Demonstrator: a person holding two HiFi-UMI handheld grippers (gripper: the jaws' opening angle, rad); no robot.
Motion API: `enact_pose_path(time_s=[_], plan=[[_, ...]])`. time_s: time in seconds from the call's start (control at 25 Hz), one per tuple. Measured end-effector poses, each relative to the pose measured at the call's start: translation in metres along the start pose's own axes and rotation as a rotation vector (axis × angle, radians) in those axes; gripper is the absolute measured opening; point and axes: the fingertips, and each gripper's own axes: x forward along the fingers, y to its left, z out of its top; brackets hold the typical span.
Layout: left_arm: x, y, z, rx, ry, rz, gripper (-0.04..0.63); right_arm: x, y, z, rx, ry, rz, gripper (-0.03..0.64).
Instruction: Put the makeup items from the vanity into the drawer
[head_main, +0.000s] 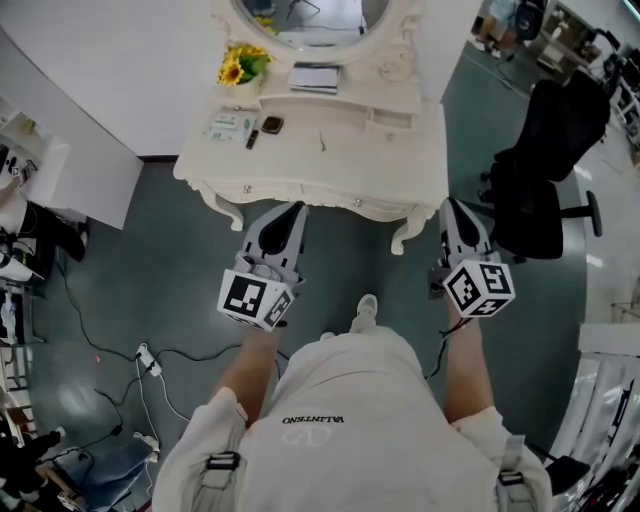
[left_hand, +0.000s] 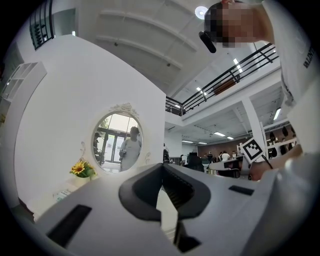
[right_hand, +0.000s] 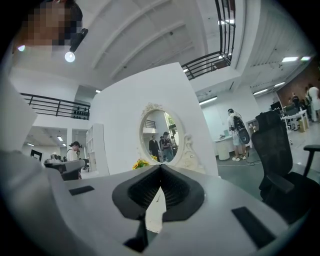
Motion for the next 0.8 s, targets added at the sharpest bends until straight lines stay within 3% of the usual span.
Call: enact_pose_path(time_s=[0.44,0.8], plan=[[0.088,0.000,-0.011,-0.001,0.011,0.038,0.003,0.063,-0.056,0.007,0.007,0.043,0.079,0.011],[0.109,0.007,-0.027,-0.003,0.042,0.103,0.003,0.098,-0.073,-0.003,0.024,0.080,0.146,0.011]])
